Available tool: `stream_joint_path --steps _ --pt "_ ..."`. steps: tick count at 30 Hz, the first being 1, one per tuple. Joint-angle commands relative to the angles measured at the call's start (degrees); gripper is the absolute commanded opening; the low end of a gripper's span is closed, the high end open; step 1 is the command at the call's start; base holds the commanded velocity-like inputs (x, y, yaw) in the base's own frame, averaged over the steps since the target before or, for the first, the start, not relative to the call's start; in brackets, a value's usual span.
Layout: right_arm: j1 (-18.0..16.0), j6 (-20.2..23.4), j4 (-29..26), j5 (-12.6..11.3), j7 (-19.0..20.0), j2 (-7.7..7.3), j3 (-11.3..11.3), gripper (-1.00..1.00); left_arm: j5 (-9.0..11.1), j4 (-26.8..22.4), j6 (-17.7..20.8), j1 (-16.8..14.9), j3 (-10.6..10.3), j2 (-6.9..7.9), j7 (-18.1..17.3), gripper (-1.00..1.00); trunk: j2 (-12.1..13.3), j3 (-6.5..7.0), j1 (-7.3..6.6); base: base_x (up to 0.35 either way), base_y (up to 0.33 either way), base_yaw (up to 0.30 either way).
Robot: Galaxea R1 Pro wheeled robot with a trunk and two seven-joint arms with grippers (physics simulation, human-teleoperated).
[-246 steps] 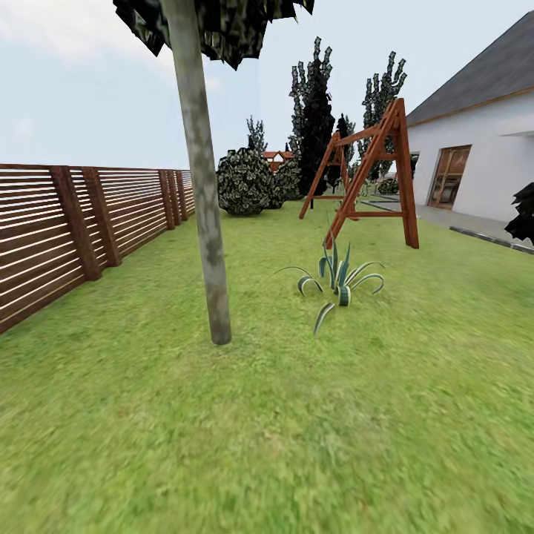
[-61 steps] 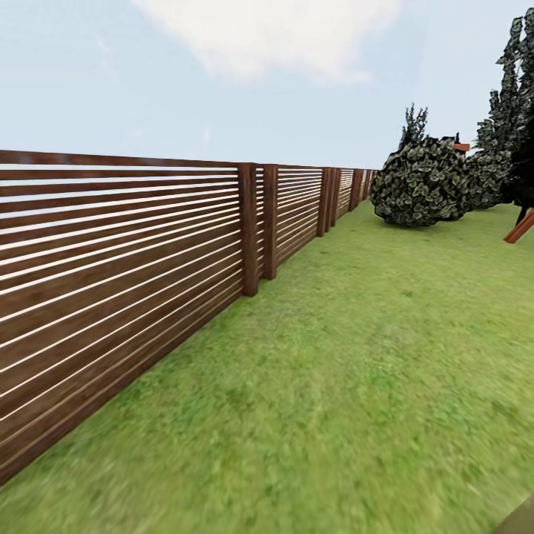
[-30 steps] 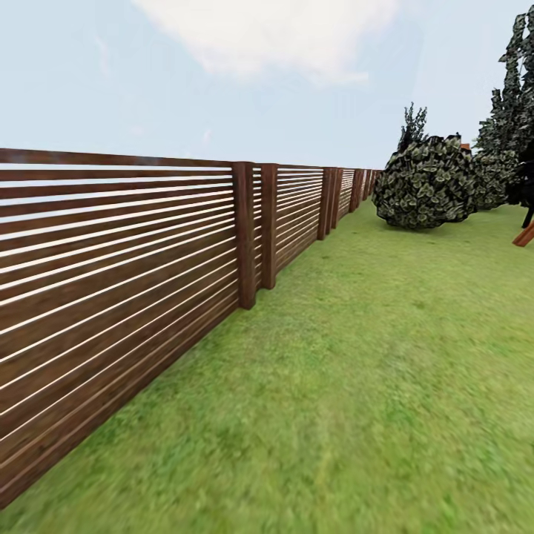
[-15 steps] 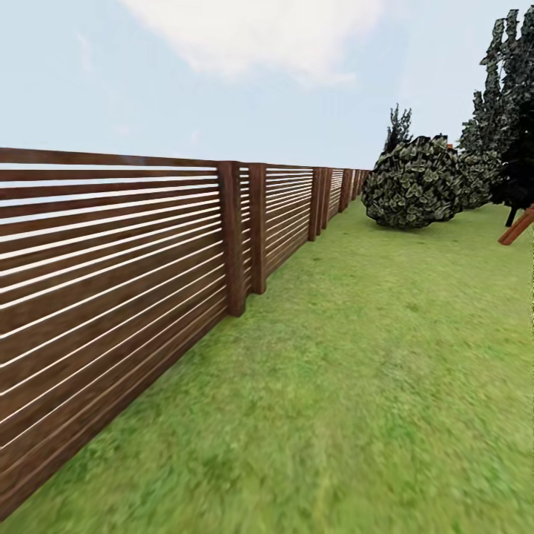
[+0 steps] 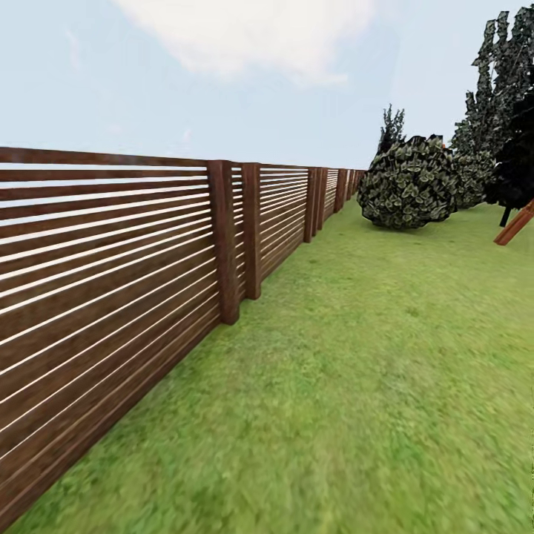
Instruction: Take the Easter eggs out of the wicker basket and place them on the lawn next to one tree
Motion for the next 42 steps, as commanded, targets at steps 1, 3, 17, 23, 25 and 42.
stream_joint_path --steps 1,3,17,23,25,42 --pt "-0.04 0.03 0.04 -0.01 0.1 -0.01 -0.03 1.0 -0.01 -0.13 0.01 0.04 0.02 0.01 -0.04 1.0 -0.02 -0.04 0.04 0.346 0.0 -0.248" --pt "-0.03 0.03 0.04 0.0 0.11 -0.01 -0.03 1.0 -0.02 -0.13 0.01 0.04 0.02 0.01 -0.04 1.0 -0.02 -0.04 0.04 0.346 0.0 -0.272" --pt "-0.03 0.03 0.04 -0.08 0.12 -0.02 -0.03 1.0 0.0 -0.13 0.0 0.04 0.02 0.01 -0.04 1.0 -0.02 -0.04 0.04 0.346 0.0 -0.209" --pt "-0.03 0.03 0.04 -0.08 0.1 -0.02 -0.03 1.0 0.0 -0.13 -0.02 0.04 0.02 0.01 -0.04 1.0 -0.02 -0.04 0.04 0.346 0.0 -0.07" --pt "-0.03 0.03 0.04 -0.08 0.1 -0.02 -0.03 1.0 0.0 -0.13 -0.01 0.04 0.02 0.01 -0.04 1.0 -0.02 -0.04 0.04 0.346 0.0 -0.073" --pt "-0.05 0.03 0.04 -0.08 0.11 -0.02 -0.03 1.0 0.0 -0.13 0.01 0.04 0.03 0.01 -0.01 1.0 -0.02 -0.04 0.04 0.346 0.0 -0.254"
